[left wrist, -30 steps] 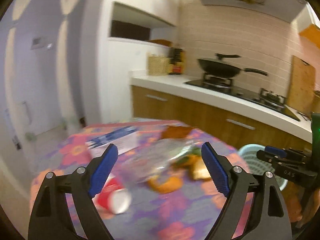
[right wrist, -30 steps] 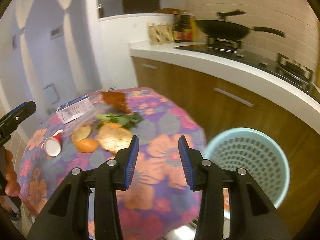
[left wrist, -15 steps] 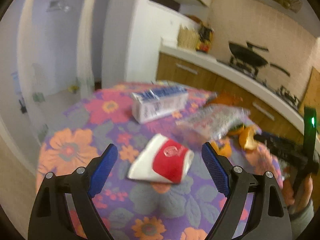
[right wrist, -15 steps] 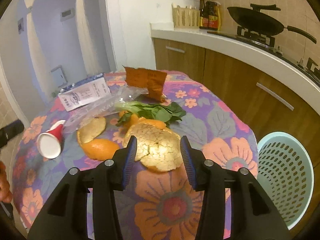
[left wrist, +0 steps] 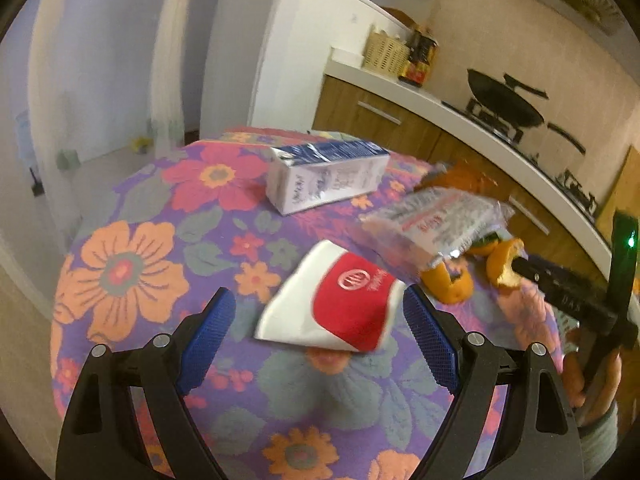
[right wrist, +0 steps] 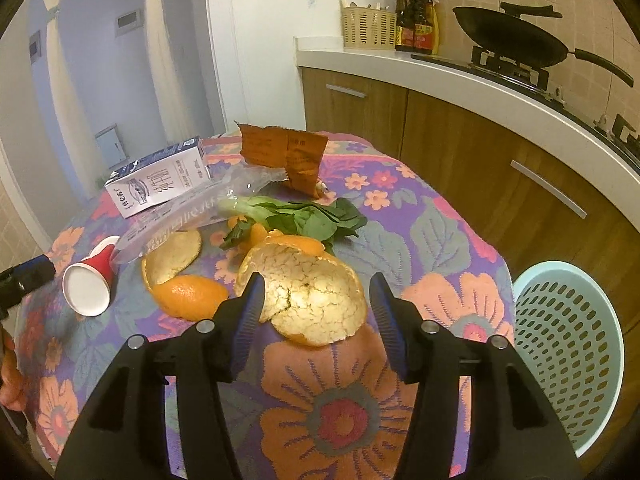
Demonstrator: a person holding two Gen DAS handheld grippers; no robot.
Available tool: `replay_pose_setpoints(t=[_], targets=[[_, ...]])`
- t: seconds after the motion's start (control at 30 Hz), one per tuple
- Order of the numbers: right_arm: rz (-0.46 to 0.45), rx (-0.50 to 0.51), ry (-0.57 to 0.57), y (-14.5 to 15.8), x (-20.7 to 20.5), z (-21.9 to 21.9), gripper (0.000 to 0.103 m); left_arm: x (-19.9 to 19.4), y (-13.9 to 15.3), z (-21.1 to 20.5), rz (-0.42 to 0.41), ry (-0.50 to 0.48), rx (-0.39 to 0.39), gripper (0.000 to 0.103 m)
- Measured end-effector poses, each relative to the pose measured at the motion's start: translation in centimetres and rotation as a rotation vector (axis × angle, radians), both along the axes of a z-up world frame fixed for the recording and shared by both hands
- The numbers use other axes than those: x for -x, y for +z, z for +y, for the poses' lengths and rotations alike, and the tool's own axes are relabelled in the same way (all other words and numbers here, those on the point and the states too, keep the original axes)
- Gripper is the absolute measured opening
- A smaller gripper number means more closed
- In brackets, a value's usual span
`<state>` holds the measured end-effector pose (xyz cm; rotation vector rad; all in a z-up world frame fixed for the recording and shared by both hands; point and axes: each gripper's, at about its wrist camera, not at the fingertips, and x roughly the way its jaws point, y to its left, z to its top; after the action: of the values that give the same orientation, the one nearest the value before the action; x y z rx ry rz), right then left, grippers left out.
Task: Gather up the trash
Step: 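Grasp the red-and-white paper cup with the left tool and lift it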
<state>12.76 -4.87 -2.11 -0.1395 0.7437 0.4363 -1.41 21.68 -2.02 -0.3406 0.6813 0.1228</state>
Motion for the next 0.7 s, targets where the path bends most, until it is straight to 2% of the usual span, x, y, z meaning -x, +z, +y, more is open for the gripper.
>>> replay_pose_setpoints(t=[0.07,0.2,0.3,0.43,0.57,0.67,0.7], targets=[[0.008,-0.011,0.000,0.0,-0.1,-0.1,0.051,-0.4,-0.1,0.4,0.009,0.006,0.009,0.083],[0.020,-0.019,-0.005,-0.1,-0.3,-0.4,0.051,-1.7,-1.6,1.5,0.048,0.019,0.094,0.082],[0.017,-0.013,0.002,-0.1,-0.2,-0.2,0.051,-2.1,-2.2,1.9,0.049,0.016,0.149,0.082],[0.014,-0.003,0.007,-0.1,-0.1,0.0,0.051,-2.2,-2.3,1.1,0.035,-0.018,0.174,0.082],[0.016,-0.008,0.006,-0.1,-0.1,0.0,0.051,-2.4,-2.2,-0.4,0.033,-0.064,0.180,0.083],[0.021,-0.020,0.002,-0.1,-0.2,-0.1,0.051,-2.5,-1.9,-2.1,0.034,-0.082,0.126,0.083],[0.022,-0.027,0.001,-0.1,-0.2,-0.2,0.051,-2.4,-1.9,-2.5,0.032,-0.087,0.110,0.079]])
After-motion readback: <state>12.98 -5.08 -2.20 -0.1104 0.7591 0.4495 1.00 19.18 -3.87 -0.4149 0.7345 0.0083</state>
